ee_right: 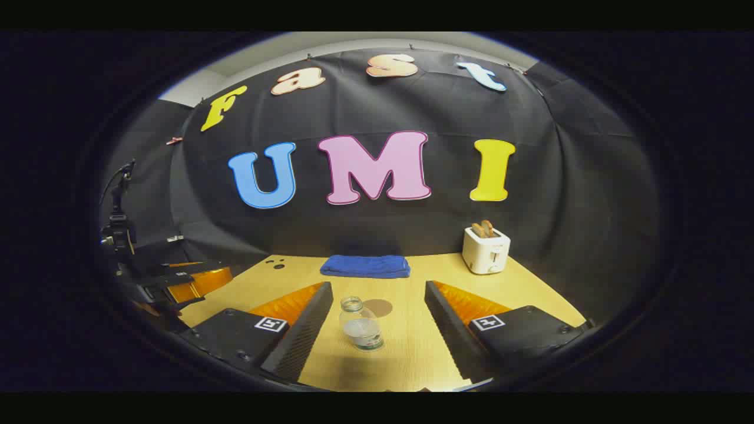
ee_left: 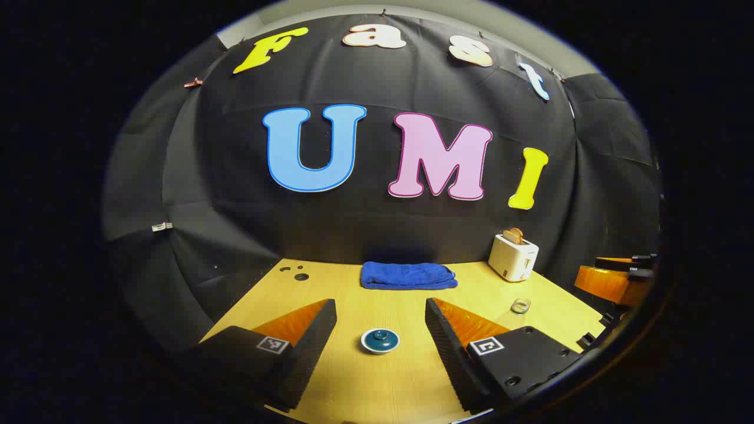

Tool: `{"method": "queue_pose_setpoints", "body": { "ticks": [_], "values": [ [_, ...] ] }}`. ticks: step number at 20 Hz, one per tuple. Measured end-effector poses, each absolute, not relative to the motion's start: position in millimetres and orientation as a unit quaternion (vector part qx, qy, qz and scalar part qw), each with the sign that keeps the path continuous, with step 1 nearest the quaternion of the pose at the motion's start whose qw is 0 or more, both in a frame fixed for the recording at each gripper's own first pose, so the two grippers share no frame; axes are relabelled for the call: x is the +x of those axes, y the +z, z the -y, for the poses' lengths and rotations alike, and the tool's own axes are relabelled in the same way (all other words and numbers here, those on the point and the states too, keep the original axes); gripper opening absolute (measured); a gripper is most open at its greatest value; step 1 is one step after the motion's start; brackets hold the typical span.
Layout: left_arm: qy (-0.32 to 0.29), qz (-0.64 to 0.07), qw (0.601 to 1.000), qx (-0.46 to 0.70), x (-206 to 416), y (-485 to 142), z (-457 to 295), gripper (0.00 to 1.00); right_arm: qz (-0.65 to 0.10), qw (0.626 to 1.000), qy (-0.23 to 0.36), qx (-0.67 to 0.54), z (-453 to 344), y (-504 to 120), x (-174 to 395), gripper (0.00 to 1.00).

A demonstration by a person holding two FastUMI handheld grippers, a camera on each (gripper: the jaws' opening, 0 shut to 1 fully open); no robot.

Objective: Open the teacup lid with one hand, grasp the water bottle and pour water into the teacup with the other hand; after pouring, place the water bottle on the coaster and then close the teacup lid.

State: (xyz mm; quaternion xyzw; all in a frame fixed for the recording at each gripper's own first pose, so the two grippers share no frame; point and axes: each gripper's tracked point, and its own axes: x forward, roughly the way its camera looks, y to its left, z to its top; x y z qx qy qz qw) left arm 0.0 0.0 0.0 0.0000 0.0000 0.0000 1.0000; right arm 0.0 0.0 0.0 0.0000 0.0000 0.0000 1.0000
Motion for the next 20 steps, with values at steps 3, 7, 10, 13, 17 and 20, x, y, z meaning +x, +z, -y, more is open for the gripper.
{"method": "queue_pose_setpoints", "body": {
  "ticks": [3, 7, 10, 13, 17, 20],
  "values": [
    [0.002, -0.005, 1.0, 0.0, 1.5, -1.5, -0.1, 0.95, -0.003, 1.0, 0.005, 0.004, 0.1, -3.0, 1.1, 0.97],
    [0.007, -0.009, 1.0, 0.005, 7.9, -6.2, -2.3, 0.95, -0.003, 1.0, 0.015, -0.002, -2.8, -5.9, 7.1, 0.97],
    [0.011, -0.009, 1.0, 0.007, 12.0, -7.9, -4.0, 0.95, -0.004, 1.0, 0.025, -0.006, -7.6, -6.6, 9.5, 0.98],
    [0.013, -0.013, 1.0, 0.006, 17.0, -14.5, -6.9, 0.95, -0.002, 0.999, 0.031, -0.01, -9.8, -6.6, 14.1, 0.98],
    [0.013, -0.017, 1.0, 0.011, 24.7, -18.6, -8.6, 0.95, -0.003, 0.999, 0.039, -0.016, -15.4, -7.6, 16.3, 0.98],
    [0.005, -0.02, 1.0, 0.015, 34.4, -22.9, -7.5, 0.95, -0.004, 0.999, 0.04, -0.017, -15.7, -9.3, 16.4, 0.98]
  ]
}}
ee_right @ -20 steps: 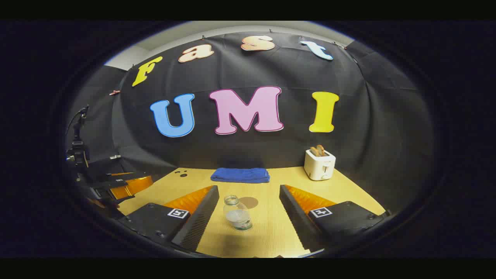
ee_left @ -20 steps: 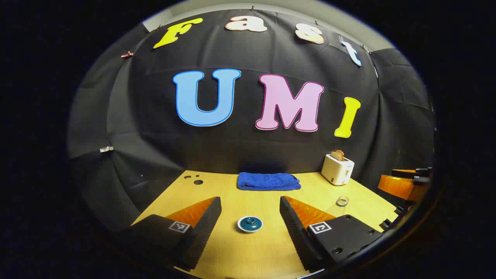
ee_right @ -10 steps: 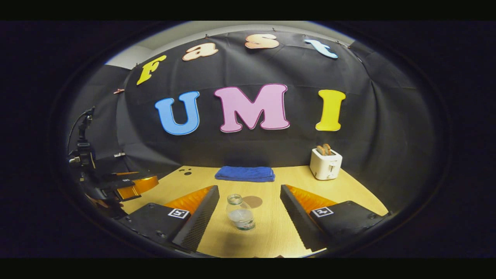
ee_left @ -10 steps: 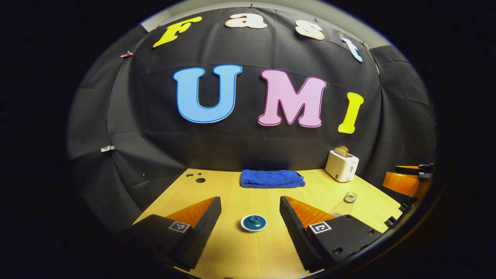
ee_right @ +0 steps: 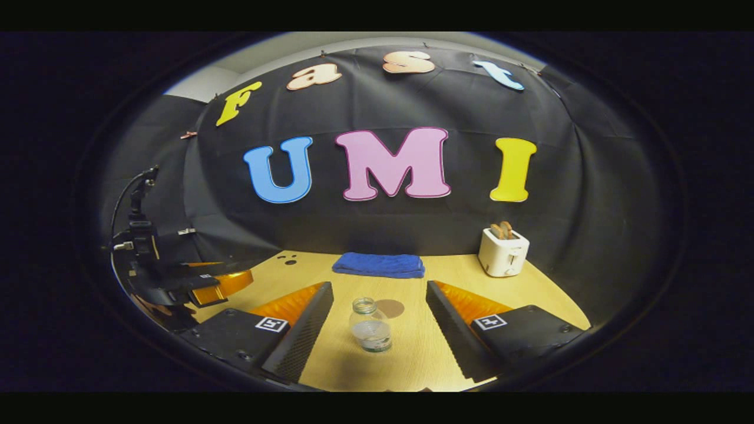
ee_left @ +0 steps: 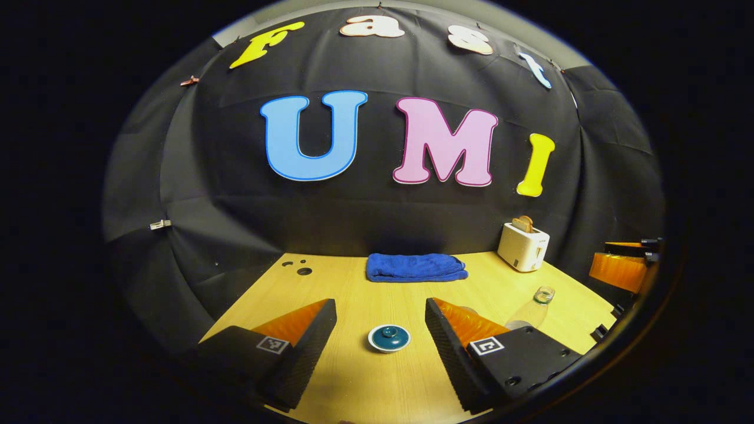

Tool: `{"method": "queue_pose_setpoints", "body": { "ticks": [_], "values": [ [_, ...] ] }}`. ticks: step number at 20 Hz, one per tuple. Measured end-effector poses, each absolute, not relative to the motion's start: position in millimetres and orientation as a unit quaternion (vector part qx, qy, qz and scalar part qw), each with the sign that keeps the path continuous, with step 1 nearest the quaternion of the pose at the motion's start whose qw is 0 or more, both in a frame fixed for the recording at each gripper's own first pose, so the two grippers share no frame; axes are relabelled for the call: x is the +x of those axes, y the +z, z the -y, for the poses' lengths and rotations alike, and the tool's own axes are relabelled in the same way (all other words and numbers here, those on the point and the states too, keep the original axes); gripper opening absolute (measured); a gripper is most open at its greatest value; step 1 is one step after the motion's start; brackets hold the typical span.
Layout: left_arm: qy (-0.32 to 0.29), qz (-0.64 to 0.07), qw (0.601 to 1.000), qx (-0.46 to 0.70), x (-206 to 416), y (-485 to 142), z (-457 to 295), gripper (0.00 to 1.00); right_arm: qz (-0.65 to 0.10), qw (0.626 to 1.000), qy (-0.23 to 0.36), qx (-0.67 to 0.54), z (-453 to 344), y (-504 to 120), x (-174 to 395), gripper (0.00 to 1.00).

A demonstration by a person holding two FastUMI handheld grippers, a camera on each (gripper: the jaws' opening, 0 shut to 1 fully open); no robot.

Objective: Open the teacup lid with one hand, grasp the water bottle and pour water into the teacup with the other hand; after pouring, place the water bottle on the coaster and then close the teacup lid.

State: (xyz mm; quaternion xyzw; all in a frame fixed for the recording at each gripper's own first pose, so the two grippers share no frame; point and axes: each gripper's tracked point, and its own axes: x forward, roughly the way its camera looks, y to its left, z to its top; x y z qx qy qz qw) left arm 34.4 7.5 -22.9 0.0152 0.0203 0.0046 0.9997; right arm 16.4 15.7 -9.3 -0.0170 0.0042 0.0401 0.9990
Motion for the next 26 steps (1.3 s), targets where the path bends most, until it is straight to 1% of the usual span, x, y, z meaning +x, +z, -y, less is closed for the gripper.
{"method": "queue_pose_setpoints", "body": {
  "ticks": [6, 7, 8, 10, 13, 18, 19, 24, 26],
  "values": [
    [-0.016, -0.041, 0.997, 0.06, 65.8, -63.6, -1.1, 0.95, -0.019, 0.999, 0.036, -0.015, -15.3, -19.8, 17.8, 0.98],
    [-0.02, -0.047, 0.997, 0.061, 71.9, -71.0, -1.4, 0.98, -0.022, 0.999, 0.036, -0.016, -15.2, -21.6, 18.0, 0.98],
    [-0.026, -0.054, 0.996, 0.059, 78.5, -78.3, 0.4, 0.95, -0.026, 0.999, 0.037, -0.017, -15.5, -24.9, 17.7, 0.98],
    [-0.031, -0.061, 0.996, 0.059, 93.7, -91.2, 1.8, 0.94, -0.035, 0.999, 0.037, -0.018, -16.3, -31.4, 19.4, 0.98],
    [-0.037, -0.066, 0.996, 0.057, 118.4, -111.0, 1.1, 0.88, -0.059, 0.998, 0.026, -0.027, -13.0, -49.5, 21.9, 0.98],
    [-0.038, -0.072, 0.996, 0.039, 156.2, -141.3, -0.6, 0.84, -0.088, 0.995, 0.034, -0.03, -20.7, -78.4, 21.2, 0.98],
    [-0.039, -0.073, 0.996, 0.04, 161.9, -147.7, -1.1, 0.81, -0.094, 0.994, 0.04, -0.034, -23.1, -83.7, 21.9, 0.98],
    [-0.054, -0.083, 0.994, 0.038, 179.7, -173.2, 5.3, 0.73, -0.11, 0.991, 0.05, -0.055, -27.8, -102.6, 24.3, 0.98],
    [-0.05, -0.089, 0.994, 0.04, 183.0, -180.9, 3.2, 0.67, -0.116, 0.991, 0.052, -0.051, -31.1, -108.0, 24.2, 0.98]
  ]
}}
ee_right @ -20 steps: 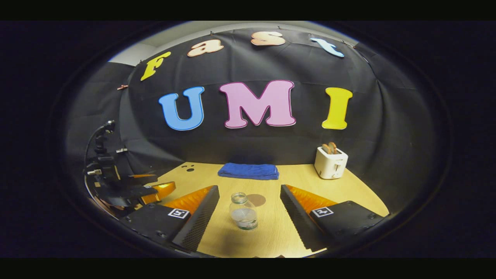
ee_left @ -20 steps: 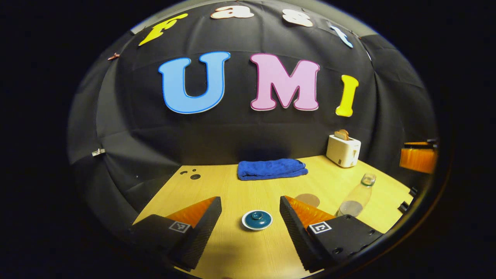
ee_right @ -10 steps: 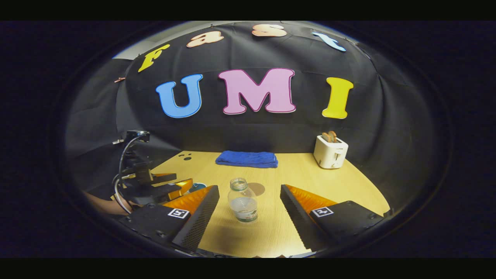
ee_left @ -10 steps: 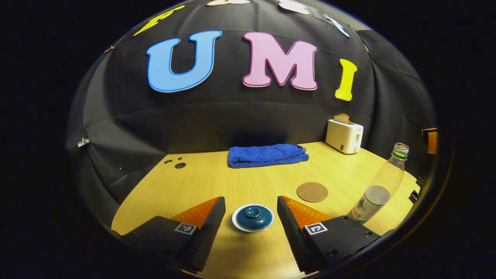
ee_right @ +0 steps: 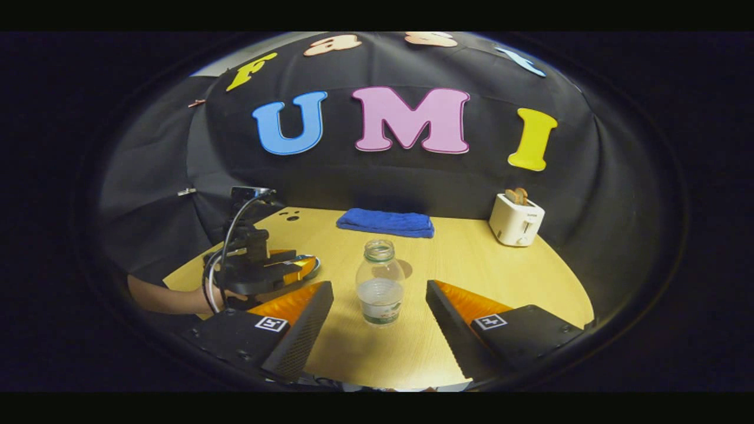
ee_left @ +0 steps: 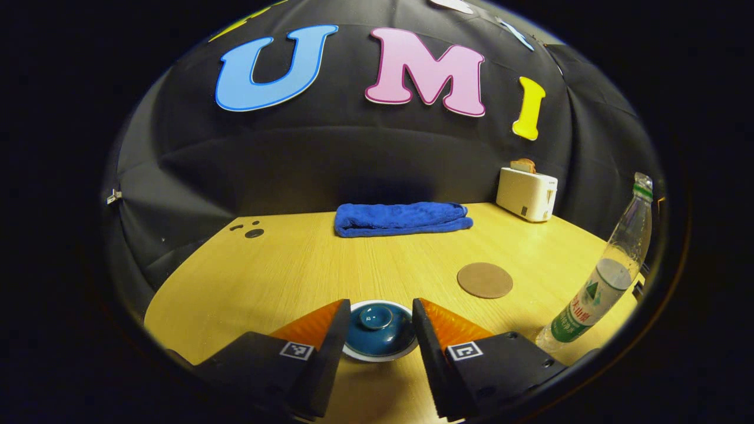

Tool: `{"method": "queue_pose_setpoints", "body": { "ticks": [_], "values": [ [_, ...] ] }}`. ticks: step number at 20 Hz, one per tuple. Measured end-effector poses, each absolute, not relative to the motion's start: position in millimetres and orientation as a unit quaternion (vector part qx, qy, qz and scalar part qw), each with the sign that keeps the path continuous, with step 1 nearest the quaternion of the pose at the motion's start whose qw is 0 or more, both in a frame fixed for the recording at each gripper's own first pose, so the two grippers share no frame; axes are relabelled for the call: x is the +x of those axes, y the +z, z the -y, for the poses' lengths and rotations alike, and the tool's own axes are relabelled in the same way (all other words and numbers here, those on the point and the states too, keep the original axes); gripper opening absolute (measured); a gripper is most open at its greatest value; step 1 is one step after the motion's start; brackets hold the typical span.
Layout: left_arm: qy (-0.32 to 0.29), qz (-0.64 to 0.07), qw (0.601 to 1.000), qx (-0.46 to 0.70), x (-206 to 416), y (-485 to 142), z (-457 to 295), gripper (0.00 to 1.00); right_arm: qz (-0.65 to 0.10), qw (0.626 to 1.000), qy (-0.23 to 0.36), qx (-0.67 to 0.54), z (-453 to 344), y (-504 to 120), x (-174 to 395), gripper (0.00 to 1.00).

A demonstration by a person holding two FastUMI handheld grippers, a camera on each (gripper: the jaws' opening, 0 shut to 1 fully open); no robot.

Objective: Open the teacup lid with one hand, grasp the water bottle and pour water into the teacup with the other hand; after pouring, place the water bottle on the coaster and then close the teacup lid.

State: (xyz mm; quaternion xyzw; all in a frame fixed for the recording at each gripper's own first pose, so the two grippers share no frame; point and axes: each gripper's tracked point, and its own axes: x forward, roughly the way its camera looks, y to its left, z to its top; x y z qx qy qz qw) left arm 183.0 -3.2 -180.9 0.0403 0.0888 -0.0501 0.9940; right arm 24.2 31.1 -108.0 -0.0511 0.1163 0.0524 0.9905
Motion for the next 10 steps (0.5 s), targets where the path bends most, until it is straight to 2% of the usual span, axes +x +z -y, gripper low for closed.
{"method": "queue_pose_setpoints", "body": {
  "ticks": [1, 6, 10],
  "values": [
    [-0.05, -0.085, 0.994, 0.041, 183.8, -179.9, 3.3, 0.64, -0.118, 0.99, 0.053, -0.049, -32.1, -109.6, 23.9, 0.98],
    [-0.051, -0.08, 0.994, 0.045, 183.6, -178.2, 2.0, 0.6, -0.119, 0.99, 0.053, -0.048, -33.2, -112.3, 22.1, 0.98],
    [-0.048, -0.082, 0.994, 0.045, 183.8, -178.7, 0.1, 0.39, -0.121, 0.99, 0.049, -0.043, -32.4, -117.1, 27.2, 0.98]
  ]
}}
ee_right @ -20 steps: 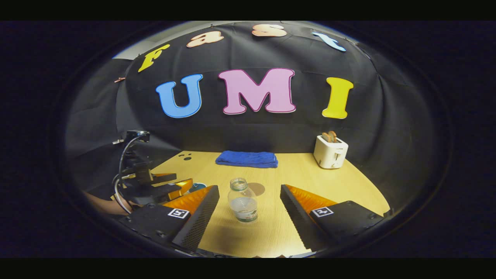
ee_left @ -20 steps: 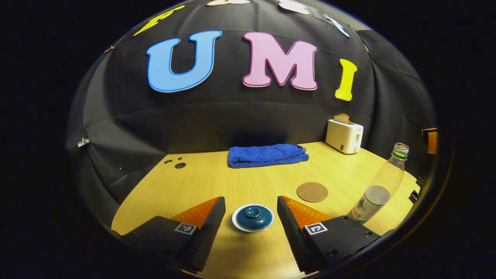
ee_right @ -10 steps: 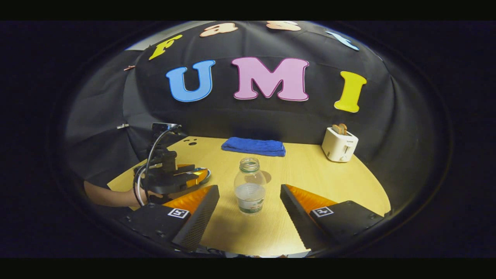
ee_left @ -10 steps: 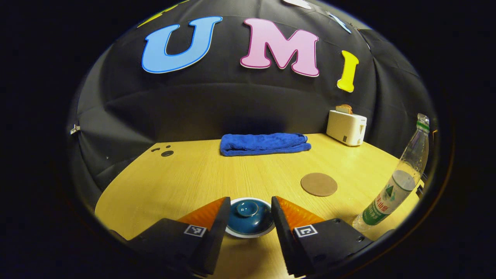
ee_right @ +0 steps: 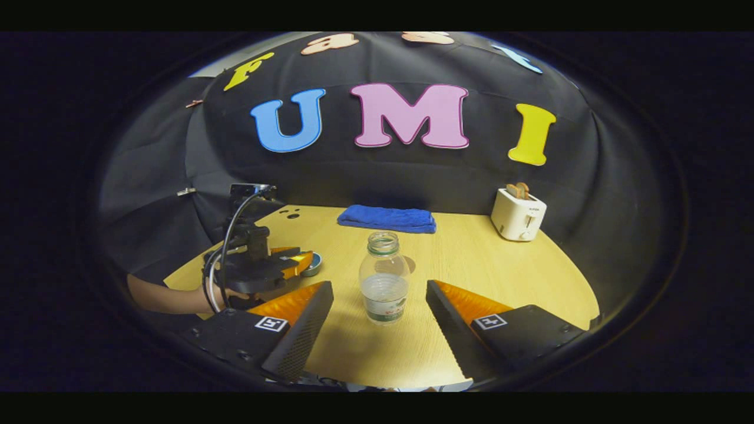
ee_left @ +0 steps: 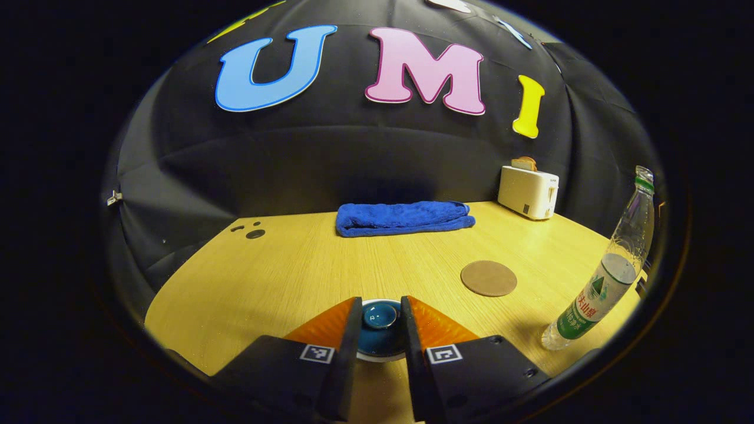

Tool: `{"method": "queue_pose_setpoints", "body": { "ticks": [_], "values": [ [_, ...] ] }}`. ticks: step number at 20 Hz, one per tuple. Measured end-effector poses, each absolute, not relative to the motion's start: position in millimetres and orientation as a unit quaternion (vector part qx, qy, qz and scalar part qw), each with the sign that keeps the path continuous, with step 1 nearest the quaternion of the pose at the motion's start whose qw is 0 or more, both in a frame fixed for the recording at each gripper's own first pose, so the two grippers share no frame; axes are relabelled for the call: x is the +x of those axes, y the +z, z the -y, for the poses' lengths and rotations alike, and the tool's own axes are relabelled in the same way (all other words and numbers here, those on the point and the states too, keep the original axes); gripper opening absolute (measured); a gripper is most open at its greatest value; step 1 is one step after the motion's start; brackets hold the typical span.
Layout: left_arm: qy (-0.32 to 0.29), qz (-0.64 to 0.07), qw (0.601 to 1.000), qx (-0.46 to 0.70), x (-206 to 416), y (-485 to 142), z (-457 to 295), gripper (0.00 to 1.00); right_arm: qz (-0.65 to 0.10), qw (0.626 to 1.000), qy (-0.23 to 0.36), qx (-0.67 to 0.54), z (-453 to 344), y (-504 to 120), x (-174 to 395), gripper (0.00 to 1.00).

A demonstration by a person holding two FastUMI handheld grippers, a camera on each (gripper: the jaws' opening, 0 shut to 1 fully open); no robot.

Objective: Open the teacup lid with one hand, grasp the water bottle and pour water into the teacup with the other hand; after pouring, place the water bottle on the coaster and then close the teacup lid.

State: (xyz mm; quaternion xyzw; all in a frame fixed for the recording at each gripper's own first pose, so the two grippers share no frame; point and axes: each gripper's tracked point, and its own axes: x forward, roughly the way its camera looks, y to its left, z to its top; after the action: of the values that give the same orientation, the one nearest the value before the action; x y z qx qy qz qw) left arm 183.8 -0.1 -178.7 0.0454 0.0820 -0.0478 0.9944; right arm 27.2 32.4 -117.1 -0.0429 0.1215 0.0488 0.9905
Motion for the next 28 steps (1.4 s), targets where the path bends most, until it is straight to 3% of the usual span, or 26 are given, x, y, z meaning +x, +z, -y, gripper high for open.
{"method": "queue_pose_setpoints", "body": {
  "ticks": [1, 5, 8, 9, 16, 17, 19, 28],
  "values": [
    [-0.048, -0.082, 0.994, 0.046, 183.2, -178.6, 0.6, 0.32, -0.121, 0.991, 0.049, -0.041, -32.8, -118.4, 29.4, 0.98],
    [-0.052, -0.079, 0.994, 0.059, 184.6, -176.1, 1.1, 0.36, -0.123, 0.99, 0.055, -0.045, -39.2, -130.8, 35.8, 0.98],
    [-0.059, -0.074, 0.993, 0.071, 183.7, -170.3, 0.7, 0.27, -0.121, 0.99, 0.049, -0.045, -41.8, -138.9, 42.4, 0.98],
    [-0.061, -0.071, 0.993, 0.074, 183.0, -165.9, 0.1, 0.3, -0.121, 0.991, 0.046, -0.044, -41.3, -141.9, 44.4, 0.98],
    [-0.07, -0.056, 0.994, 0.069, 163.4, -139.7, -4.0, 0.27, -0.118, 0.992, 0.023, -0.028, -34.9, -160.5, 65.9, 0.99],
    [-0.07, -0.058, 0.994, 0.069, 158.9, -139.2, -5.7, 0.3, -0.116, 0.993, 0.019, -0.026, -33.6, -161.8, 70.9, 0.99],
    [-0.066, -0.061, 0.994, 0.068, 150.8, -139.3, -10.5, 0.27, -0.111, 0.994, 0.01, -0.016, -30.6, -164.0, 80.4, 0.99],
    [-0.051, -0.078, 0.994, 0.058, 135.2, -147.7, -22.3, 0.3, -0.094, 0.995, -0.012, 0.001, -30.7, -179.1, 121.4, 0.98]
  ]
}}
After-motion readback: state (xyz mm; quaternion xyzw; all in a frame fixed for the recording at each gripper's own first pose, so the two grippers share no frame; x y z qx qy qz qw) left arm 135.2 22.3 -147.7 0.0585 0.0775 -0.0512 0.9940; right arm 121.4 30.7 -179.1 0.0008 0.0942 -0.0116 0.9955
